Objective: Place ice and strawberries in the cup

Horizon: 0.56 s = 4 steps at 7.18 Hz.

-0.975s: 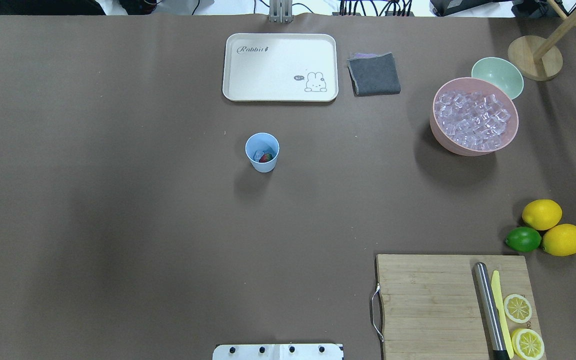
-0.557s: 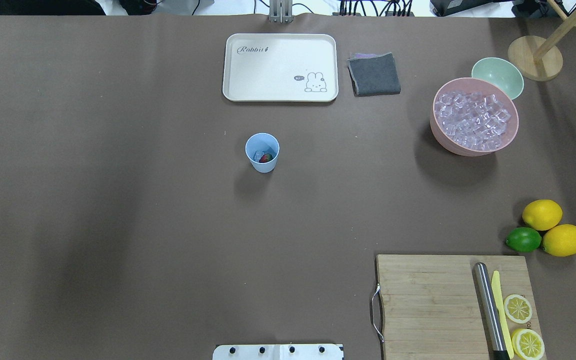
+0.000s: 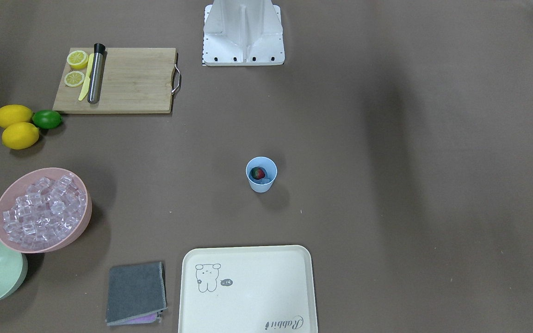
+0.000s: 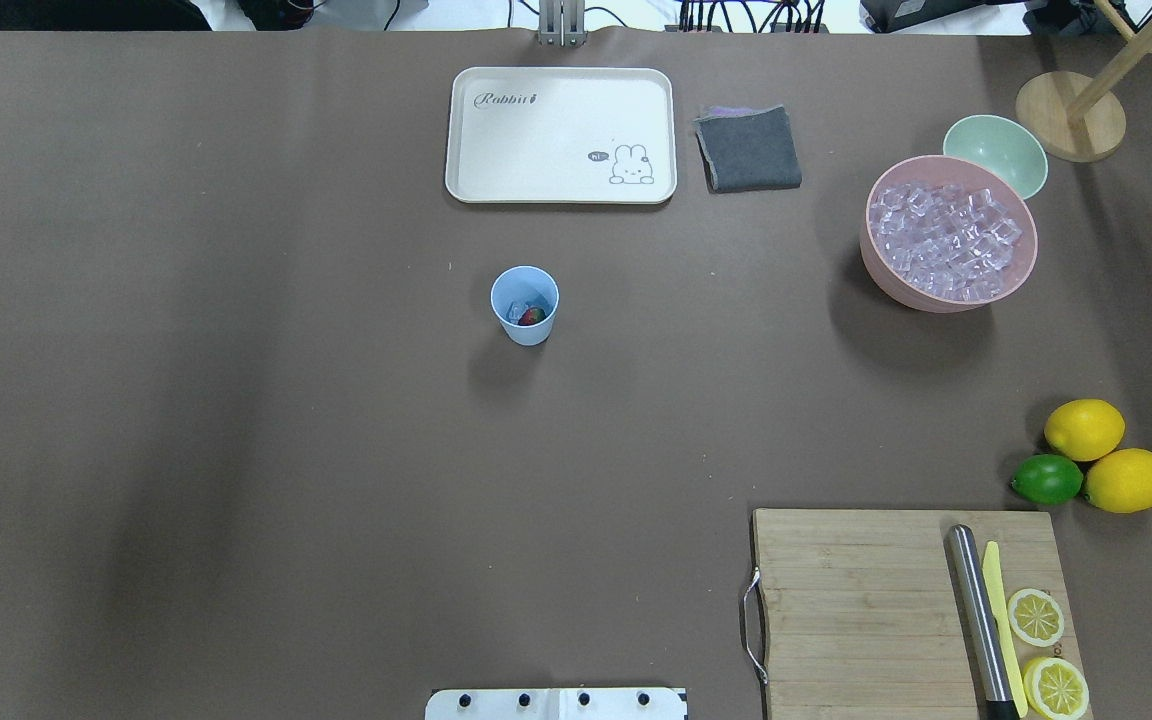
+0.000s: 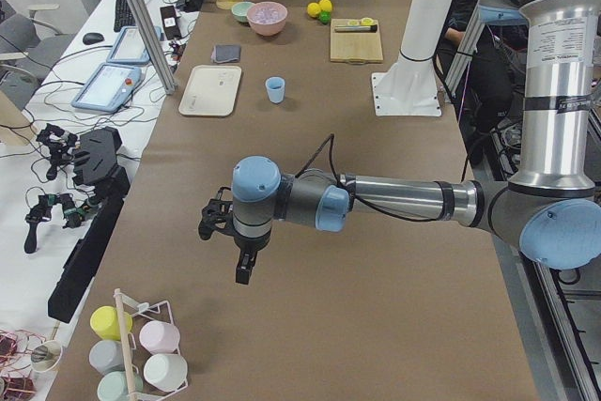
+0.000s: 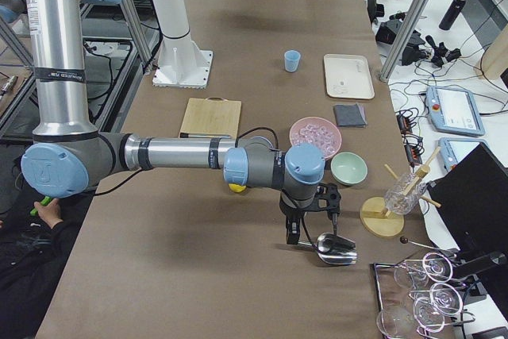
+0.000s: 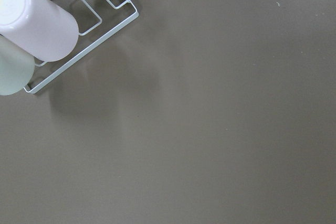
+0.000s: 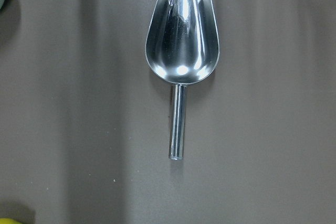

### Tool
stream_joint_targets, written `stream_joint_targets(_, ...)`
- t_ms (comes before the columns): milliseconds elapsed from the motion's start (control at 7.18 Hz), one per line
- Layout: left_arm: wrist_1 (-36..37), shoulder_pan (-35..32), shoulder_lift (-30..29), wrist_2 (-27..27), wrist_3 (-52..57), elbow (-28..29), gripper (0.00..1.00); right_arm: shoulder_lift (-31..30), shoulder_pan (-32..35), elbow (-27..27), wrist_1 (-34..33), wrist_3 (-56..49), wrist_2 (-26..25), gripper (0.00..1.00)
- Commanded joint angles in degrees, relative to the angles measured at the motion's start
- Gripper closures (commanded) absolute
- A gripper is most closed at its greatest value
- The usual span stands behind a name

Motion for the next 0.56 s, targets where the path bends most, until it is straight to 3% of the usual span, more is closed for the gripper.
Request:
stream_joint_targets(0, 0.1, -0.4, -0.1, 0.1, 0.0, 0.2, 0.02, 0.2, 0.0, 0.4, 0.0, 0.6, 0.0, 0.00)
stream_joint_targets(418, 0.0, -0.3, -0.1, 0.1, 0.0, 0.7, 0.02, 0.1, 0.0, 0.4, 0.0, 0.6, 0.0, 0.01)
